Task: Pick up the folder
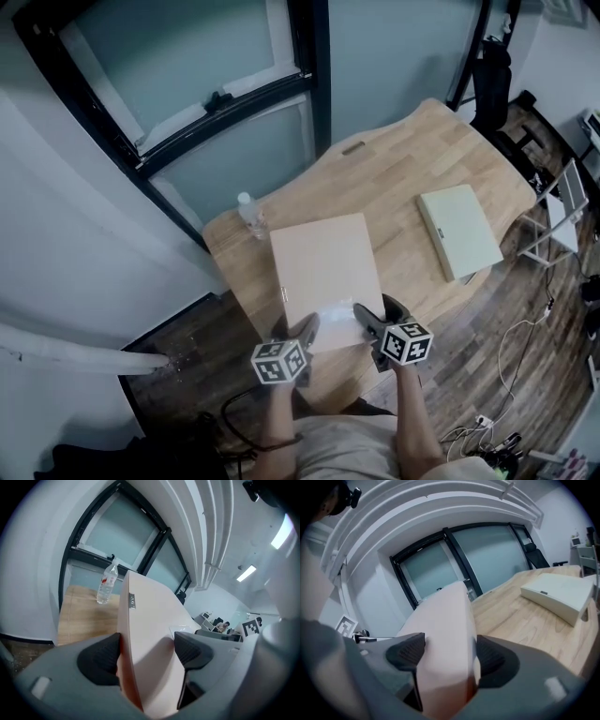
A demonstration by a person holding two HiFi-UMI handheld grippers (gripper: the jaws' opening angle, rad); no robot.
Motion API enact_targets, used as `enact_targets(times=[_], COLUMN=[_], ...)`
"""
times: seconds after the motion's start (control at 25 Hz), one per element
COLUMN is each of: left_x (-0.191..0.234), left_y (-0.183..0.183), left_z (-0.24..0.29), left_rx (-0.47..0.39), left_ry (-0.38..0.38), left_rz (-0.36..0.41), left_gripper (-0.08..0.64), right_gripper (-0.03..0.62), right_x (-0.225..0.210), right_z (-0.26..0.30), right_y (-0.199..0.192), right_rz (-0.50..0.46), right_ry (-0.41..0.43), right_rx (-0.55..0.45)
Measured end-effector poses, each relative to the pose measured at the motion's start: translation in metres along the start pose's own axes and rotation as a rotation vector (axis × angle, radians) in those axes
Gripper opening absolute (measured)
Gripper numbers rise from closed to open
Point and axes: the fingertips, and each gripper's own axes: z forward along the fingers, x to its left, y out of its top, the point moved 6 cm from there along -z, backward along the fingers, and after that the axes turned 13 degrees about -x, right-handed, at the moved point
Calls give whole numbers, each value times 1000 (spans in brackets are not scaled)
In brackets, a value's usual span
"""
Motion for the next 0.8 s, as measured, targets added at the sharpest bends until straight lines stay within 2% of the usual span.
enact_targets(times=[0.32, 0.8], left_x=[-50, -129], left_y=[50, 83], left_z=[-28, -72], left_rx=[-162, -341], left_ry=[-14, -73], left_rz=[80, 176], left_gripper=[347, 347], right_gripper=[348, 348], right_x=[24, 40], right_z=[-26, -98], right_y=[65, 128], right_rz=[-94, -173], right_ry=[97, 163], right_rx=[-138, -302])
